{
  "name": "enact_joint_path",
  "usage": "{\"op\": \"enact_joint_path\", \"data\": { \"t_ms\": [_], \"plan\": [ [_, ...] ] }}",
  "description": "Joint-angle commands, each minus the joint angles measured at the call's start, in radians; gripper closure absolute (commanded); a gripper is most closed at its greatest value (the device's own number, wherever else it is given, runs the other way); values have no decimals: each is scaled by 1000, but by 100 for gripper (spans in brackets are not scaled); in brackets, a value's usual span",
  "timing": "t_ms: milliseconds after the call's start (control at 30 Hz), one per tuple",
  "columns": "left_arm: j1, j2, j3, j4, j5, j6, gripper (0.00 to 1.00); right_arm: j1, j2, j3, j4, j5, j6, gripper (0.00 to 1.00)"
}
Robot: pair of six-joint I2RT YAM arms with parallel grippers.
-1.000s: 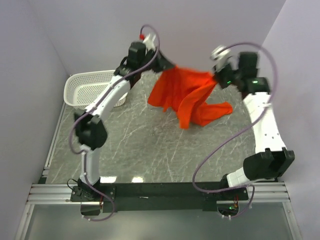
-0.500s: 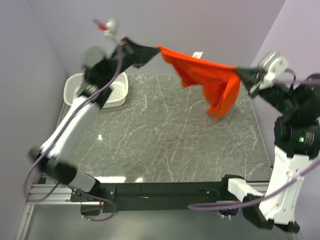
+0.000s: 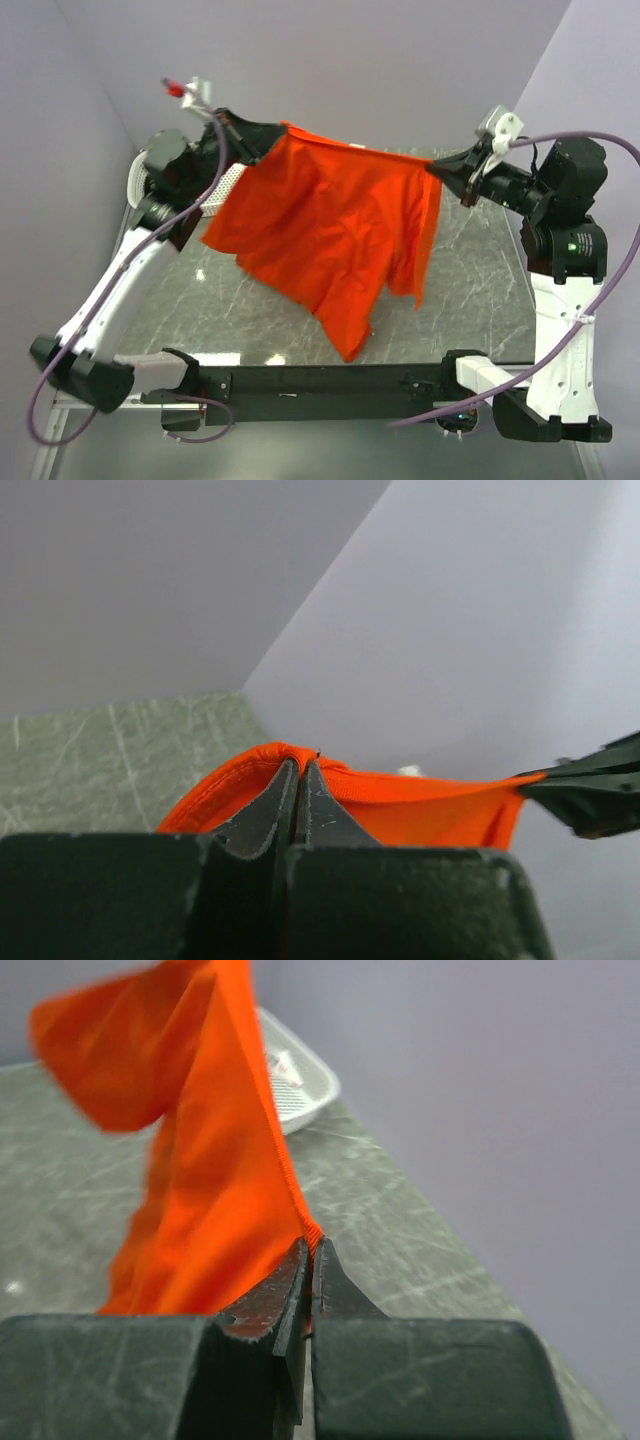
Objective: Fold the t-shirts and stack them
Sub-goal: Flatten the tshirt out
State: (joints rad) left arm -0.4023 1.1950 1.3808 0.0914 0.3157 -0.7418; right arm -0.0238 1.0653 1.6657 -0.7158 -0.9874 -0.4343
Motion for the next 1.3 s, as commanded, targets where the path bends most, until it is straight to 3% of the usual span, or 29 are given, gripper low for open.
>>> {"op": "enact_joint_path", "data": {
  "t_ms": [0,100,200,300,333,433,500,533,600,700,767,867,900,967,1000,1067,1100,1167,1200,1267],
  "plan": [
    [13,116,47,-2,-40,-8,100,-1,30,-11,185,274,170,100],
    [13,317,130,33,9,-79,100,-11,154,14,196,510,163,100],
    [10,565,386,57,92,-151,100,-57,212,110,205,610,183,100],
    [-19,760,784,30,112,-197,100,-70,246,311,179,639,178,100],
    [-29,803,1008,13,111,-205,100,-70,251,406,179,647,175,100],
    [-35,862,1198,30,92,-252,100,-70,248,577,162,653,157,100],
    [-29,709,1070,151,73,-243,100,-70,201,624,170,659,141,100],
    [-29,634,861,206,57,-226,100,-71,173,615,183,653,137,100],
    [-26,438,683,257,13,-159,100,-71,150,687,153,635,118,100],
    [0,289,476,205,11,-100,100,-70,116,683,46,486,76,100],
    [34,240,339,166,40,-96,100,-71,82,616,-70,256,4,100],
    [63,221,154,139,106,-90,100,-67,-40,290,-177,-1,-173,100],
    [68,227,115,125,126,-84,100,-59,-98,109,-207,-34,-231,100],
    [71,265,8,85,198,-48,100,-22,-151,-79,-270,-51,-393,100],
    [71,281,-30,67,210,-36,100,61,-194,-256,-264,-2,-417,100],
    [71,325,-158,15,232,11,100,195,-223,-425,-200,97,-438,100],
    [72,336,-198,-11,224,27,100,325,-229,-567,-165,186,-428,100],
    [82,336,-337,-45,197,36,100,437,-185,-686,-101,237,-394,100],
    [86,318,-388,-44,177,32,100,544,-157,-704,-91,249,-385,100],
    [101,229,-535,-35,126,6,100,631,-95,-713,-94,236,-374,100]
  ]
}}
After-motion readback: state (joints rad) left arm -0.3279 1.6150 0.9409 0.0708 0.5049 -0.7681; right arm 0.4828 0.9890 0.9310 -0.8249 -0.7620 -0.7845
